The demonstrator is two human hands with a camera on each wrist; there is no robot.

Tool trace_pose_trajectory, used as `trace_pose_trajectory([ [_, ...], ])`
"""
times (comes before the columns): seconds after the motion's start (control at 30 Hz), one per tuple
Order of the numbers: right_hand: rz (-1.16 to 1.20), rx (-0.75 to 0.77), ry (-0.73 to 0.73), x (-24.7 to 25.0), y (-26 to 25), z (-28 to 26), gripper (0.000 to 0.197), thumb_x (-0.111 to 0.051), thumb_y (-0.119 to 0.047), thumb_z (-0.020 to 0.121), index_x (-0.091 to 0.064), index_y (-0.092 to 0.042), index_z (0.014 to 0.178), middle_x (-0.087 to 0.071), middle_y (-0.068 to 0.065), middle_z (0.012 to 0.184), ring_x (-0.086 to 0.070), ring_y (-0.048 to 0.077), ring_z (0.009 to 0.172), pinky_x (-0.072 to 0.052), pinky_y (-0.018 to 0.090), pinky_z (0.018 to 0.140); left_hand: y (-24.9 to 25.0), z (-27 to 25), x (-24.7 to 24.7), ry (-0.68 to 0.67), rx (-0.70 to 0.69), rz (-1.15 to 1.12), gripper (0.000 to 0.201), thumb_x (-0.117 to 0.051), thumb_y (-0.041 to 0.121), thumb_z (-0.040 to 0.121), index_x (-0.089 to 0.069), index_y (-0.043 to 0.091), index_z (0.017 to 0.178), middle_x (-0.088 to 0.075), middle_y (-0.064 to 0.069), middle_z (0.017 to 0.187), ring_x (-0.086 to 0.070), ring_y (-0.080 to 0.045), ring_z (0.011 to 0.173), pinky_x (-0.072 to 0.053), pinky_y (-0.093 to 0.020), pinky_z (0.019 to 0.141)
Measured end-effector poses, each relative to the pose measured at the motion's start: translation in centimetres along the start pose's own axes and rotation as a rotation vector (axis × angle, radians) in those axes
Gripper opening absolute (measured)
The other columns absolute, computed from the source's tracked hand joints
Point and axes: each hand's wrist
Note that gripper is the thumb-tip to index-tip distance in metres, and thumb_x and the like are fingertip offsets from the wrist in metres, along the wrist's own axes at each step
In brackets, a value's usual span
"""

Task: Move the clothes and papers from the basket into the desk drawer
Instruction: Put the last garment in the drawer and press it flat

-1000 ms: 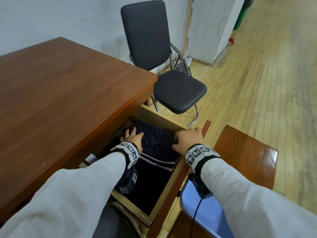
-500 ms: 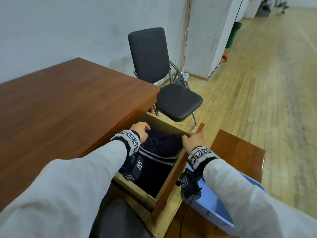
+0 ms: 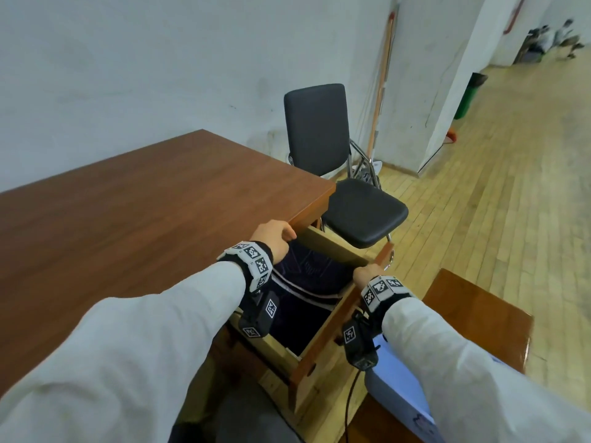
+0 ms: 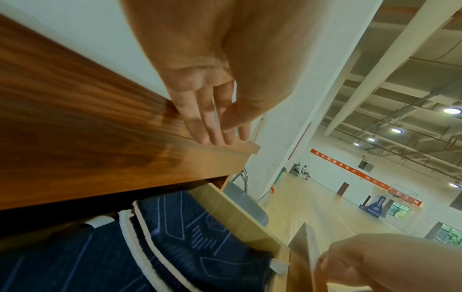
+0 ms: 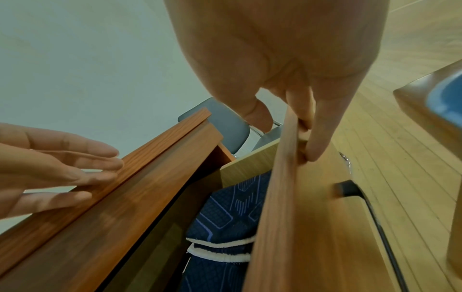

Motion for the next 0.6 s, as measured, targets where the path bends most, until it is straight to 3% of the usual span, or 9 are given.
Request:
trace_pose_trajectory([
  [0.1,0.059,-0.002,-0.023,-1.5,-1.4,2.1,0.018,-0.049,-0.012,0.091,-0.060,0.000,0.098,-0.061,0.015,0.095,-0.061,0.029,0.089,-0.053,0.036,0.082,-0.1,0.3,0.4,0.051,0.019,-0.055,0.037,-0.041,-0.002,0.087,-0.067,0.025,0.087,-0.070,0.000,0.104,-0.065,-0.020,0.098,-0.054,-0.034,0.091],
  [0.17,0.147,0.000,-0.067,-3.0,-2.3,3.9,0.017,-0.057,-0.013,0.084,-0.059,-0.001,0.096,-0.065,0.019,0.099,-0.066,0.033,0.086,-0.058,0.043,0.079,-0.3,0.3,0.2,0.095,0.038,-0.082,0.032,-0.043,0.006,0.091,-0.066,0.027,0.086,-0.070,0.003,0.101,-0.066,-0.019,0.091,-0.056,-0.034,0.084],
  [0.23,0.211,0.000,-0.149,-4.9,-2.5,6.3,0.008,-0.060,-0.011,0.081,-0.058,-0.007,0.087,-0.062,0.015,0.097,-0.064,0.030,0.088,-0.057,0.042,0.080,-0.5,0.4,0.1,0.125,0.051,-0.092,0.024,-0.047,0.014,0.091,-0.064,0.031,0.085,-0.070,0.004,0.098,-0.066,-0.018,0.085,-0.057,-0.033,0.079],
  [0.3,0.266,-0.006,-0.246,-5.7,-3.9,4.1,0.013,-0.061,-0.010,0.083,-0.052,-0.014,0.075,-0.061,0.013,0.096,-0.061,0.027,0.090,-0.057,0.040,0.086,-0.8,0.7,0.1,0.125,0.070,-0.099,0.019,-0.050,0.017,0.090,-0.064,0.029,0.088,-0.069,0.004,0.096,-0.065,-0.018,0.084,-0.054,-0.030,0.075],
  [0.4,0.332,-0.010,-0.267,-6.9,-5.1,2.1,0.018,-0.051,-0.004,0.091,-0.054,-0.007,0.073,-0.066,0.017,0.087,-0.067,0.030,0.082,-0.059,0.039,0.079,-0.9,1.4,0.6,0.106,0.121,-0.208,0.016,-0.050,0.017,0.089,-0.064,0.025,0.091,-0.071,0.002,0.094,-0.066,-0.018,0.085,-0.057,-0.032,0.076],
  [0.47,0.343,0.044,-0.289,-8.1,-5.8,1.4,0.016,-0.050,-0.004,0.093,-0.055,-0.008,0.078,-0.064,0.019,0.103,-0.065,0.032,0.098,-0.054,0.044,0.092,-0.9,1.8,0.9,0.115,0.178,-0.288,0.017,-0.048,0.018,0.090,-0.065,0.020,0.092,-0.070,0.003,0.083,-0.064,-0.014,0.072,-0.057,-0.029,0.064],
  [0.5,0.329,0.068,-0.309,-8.6,-6.2,1.1,0.010,-0.050,-0.005,0.093,-0.059,-0.006,0.088,-0.062,0.020,0.114,-0.062,0.033,0.107,-0.052,0.043,0.095,-0.9,2.1,1.0,0.120,0.192,-0.314,0.018,-0.048,0.019,0.090,-0.066,0.018,0.093,-0.070,0.004,0.078,-0.063,-0.013,0.067,-0.055,-0.026,0.059],
  [0.57,0.317,0.087,-0.277,-9.8,-6.6,1.4,0.028,-0.053,-0.007,0.091,-0.055,0.001,0.118,-0.059,0.019,0.118,-0.060,0.033,0.108,-0.051,0.041,0.094,-0.9,2.3,1.1,0.107,0.212,-0.315,0.018,-0.050,0.024,0.089,-0.068,0.019,0.091,-0.070,0.005,0.073,-0.062,-0.013,0.062,-0.055,-0.026,0.060],
  [0.6,0.318,0.087,-0.281,-10.1,-6.9,1.1,0.036,-0.055,-0.008,0.088,-0.050,0.001,0.122,-0.059,0.017,0.114,-0.060,0.032,0.104,-0.051,0.042,0.091,-0.9,2.2,1.2,0.095,0.220,-0.307,0.017,-0.051,0.027,0.087,-0.068,0.021,0.090,-0.071,0.005,0.073,-0.063,-0.014,0.062,-0.057,-0.027,0.063],
])
Point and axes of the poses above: each hand's wrist, its own z-axis towards the middle knuckle, its own x-axis out of the back of the hand, y = z × x
